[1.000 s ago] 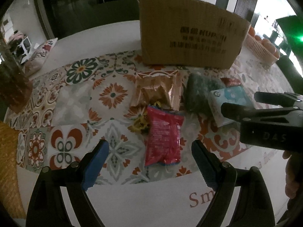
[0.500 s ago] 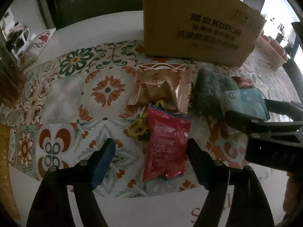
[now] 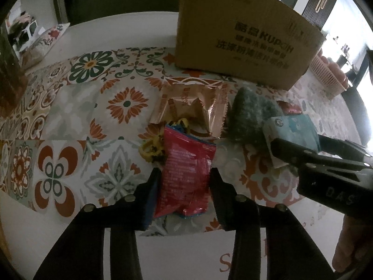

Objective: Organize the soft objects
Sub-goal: 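Grasp the red snack bag with the left tool while the right tool grasps the blue-green packet, then lift the snack bag and packet and carry both over the box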

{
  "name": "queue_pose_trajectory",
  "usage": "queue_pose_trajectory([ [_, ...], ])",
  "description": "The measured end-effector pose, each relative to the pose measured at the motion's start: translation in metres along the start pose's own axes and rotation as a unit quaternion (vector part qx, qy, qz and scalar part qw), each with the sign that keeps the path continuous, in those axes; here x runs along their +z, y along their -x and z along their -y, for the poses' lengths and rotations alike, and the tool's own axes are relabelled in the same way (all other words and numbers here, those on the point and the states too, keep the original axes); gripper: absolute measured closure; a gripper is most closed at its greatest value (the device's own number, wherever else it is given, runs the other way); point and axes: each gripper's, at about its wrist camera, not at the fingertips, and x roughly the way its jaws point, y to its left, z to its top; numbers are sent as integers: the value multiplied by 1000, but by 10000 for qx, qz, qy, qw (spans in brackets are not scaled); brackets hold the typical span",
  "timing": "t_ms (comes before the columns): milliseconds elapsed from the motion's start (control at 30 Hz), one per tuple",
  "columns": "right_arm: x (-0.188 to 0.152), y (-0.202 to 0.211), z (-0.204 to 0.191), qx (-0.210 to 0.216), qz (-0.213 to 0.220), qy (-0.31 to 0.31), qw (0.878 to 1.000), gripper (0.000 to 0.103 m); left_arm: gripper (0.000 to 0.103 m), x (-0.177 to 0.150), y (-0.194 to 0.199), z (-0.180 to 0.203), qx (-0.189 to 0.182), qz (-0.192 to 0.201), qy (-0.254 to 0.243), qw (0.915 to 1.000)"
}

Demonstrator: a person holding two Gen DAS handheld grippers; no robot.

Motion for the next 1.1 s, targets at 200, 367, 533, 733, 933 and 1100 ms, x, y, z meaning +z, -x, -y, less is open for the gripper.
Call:
queue_pose_trajectory([
  [200,-7,11,3,49,70,-63,9999,29,64,-5,11,3,-57,81,49,9999],
  [367,-10,26,5,116,213,-119,9996,29,64,-7,25,7,-78,232,85,9997],
  [533,-8,39,4,172,368,-150,9991,29,64,-7,40,8,-44,404,127,9991],
  [733,-7,57,6,235,586,-180,9978,29,64,0,62,12,37,684,60,9976],
  [933,-3,74,8,292,808,-218,9961,29,64,11,84,20,100,982,-45,9951],
  [1100,1,89,11,287,1039,-221,9939,29,64,20,100,26,110,1211,-151,9925],
])
